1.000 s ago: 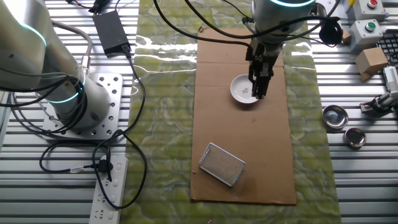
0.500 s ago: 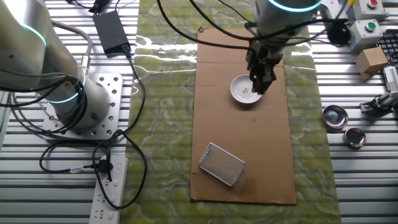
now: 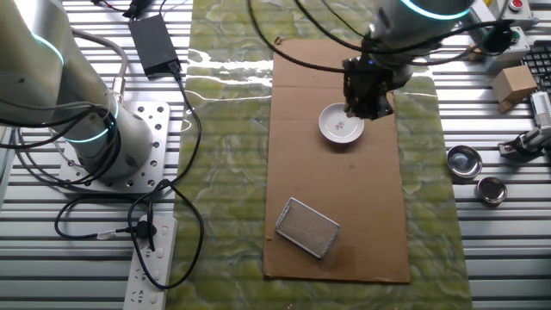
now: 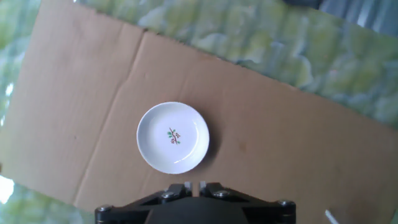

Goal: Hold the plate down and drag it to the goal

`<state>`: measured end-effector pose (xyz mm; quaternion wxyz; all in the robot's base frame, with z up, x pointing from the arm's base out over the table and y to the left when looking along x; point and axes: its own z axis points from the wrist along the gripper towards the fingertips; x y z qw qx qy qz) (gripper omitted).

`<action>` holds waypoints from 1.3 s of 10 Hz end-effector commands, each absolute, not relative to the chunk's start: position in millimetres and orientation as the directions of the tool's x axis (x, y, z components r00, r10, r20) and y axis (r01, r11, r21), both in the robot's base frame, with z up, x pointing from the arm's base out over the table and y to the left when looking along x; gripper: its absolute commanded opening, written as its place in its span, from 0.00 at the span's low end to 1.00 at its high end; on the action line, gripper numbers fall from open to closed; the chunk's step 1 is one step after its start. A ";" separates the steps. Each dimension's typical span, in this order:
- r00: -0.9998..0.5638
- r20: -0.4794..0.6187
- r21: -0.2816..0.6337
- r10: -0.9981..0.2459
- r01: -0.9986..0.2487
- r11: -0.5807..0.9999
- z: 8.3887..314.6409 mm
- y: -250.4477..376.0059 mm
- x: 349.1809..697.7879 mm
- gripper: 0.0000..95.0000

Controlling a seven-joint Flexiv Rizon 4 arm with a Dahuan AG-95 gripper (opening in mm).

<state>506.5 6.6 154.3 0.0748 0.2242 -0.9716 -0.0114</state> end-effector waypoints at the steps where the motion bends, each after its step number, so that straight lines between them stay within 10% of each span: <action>1: -0.813 0.300 -0.096 -0.499 -0.547 0.832 131.0 25.6 511.8 0.00; 13: -0.810 0.274 -0.076 -0.519 -0.556 0.828 55.8 28.2 509.6 0.00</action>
